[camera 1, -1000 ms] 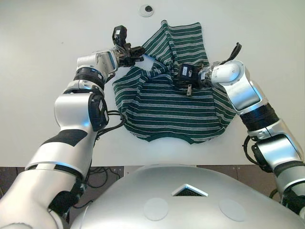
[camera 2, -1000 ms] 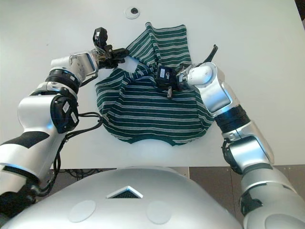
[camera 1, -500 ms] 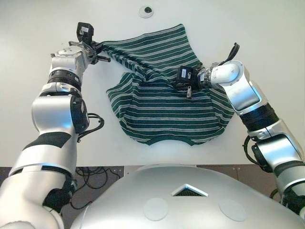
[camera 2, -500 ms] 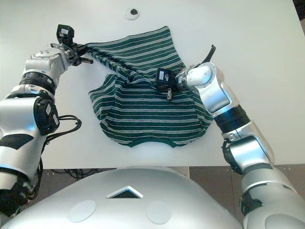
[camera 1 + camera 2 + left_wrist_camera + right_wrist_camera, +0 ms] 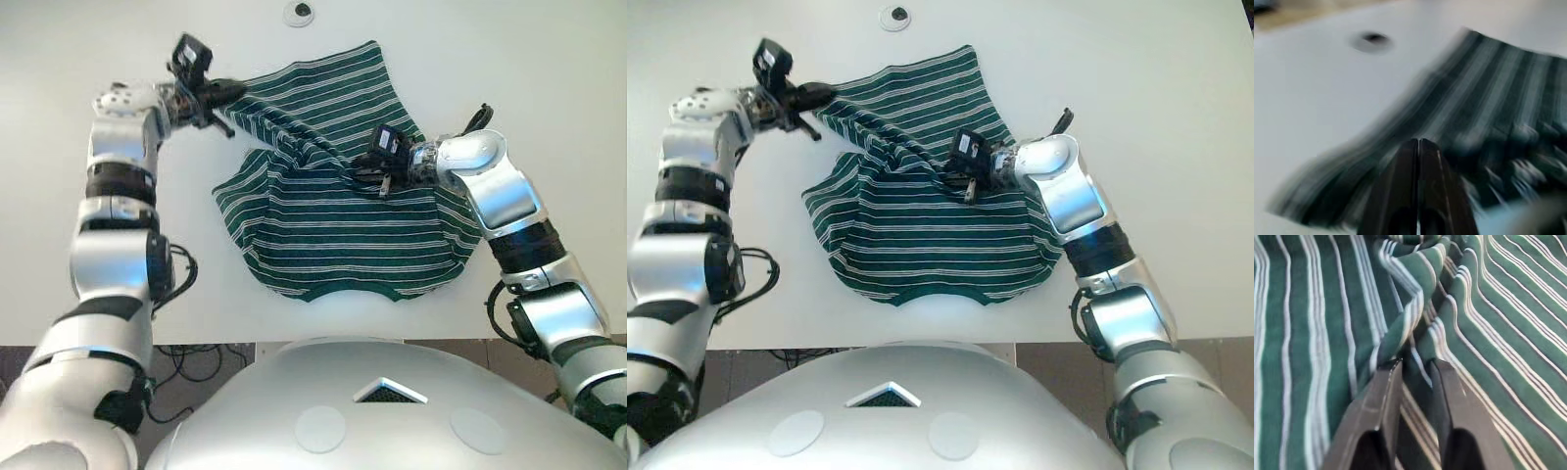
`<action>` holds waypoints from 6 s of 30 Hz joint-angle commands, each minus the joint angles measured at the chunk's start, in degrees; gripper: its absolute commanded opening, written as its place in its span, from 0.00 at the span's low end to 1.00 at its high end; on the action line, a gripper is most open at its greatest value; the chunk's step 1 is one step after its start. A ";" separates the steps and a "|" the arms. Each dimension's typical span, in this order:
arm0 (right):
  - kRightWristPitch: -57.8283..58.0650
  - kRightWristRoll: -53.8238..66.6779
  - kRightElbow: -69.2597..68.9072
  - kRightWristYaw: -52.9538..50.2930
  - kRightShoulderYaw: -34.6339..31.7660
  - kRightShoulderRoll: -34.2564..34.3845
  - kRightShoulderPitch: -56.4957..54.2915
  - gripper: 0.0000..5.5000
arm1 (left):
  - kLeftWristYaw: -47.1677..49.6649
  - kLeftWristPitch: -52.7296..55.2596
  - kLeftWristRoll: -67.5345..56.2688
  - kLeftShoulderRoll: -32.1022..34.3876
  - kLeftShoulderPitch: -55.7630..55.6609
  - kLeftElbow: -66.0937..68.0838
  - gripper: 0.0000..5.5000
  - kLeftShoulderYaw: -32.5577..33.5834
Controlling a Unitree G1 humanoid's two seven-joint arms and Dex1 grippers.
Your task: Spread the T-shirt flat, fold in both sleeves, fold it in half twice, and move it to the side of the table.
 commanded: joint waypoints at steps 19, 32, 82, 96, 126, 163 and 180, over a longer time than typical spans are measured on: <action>-17.78 -5.21 66.16 -25.50 -12.54 10.88 -29.37 0.18 | -1.15 22.45 -1.63 16.10 31.97 -55.90 0.01 -10.98; -38.27 1.20 60.47 -30.94 -24.38 7.99 -29.83 0.18 | 12.06 21.27 -3.22 9.85 29.79 -50.22 0.01 -5.78; -2.28 -1.99 -20.34 4.20 6.12 -24.78 23.62 0.18 | 19.79 42.12 -39.72 0.54 37.92 -58.14 0.01 20.58; -3.03 -2.00 -18.88 3.65 6.60 -23.16 20.52 0.18 | 19.06 34.15 -22.49 4.81 37.40 -59.96 0.01 -10.07; 12.46 18.30 -15.74 3.72 -27.50 -31.03 38.58 0.44 | 24.87 32.78 -29.61 4.65 50.26 -75.57 0.31 0.28; 18.67 20.44 -37.34 -0.20 -8.26 -24.27 26.58 0.11 | 22.17 30.56 -27.81 6.96 47.18 -69.67 0.31 -1.74; -46.13 -0.85 -13.72 4.17 -21.11 -36.14 38.04 0.42 | 11.73 -22.77 9.59 34.08 55.49 -55.29 0.66 -2.23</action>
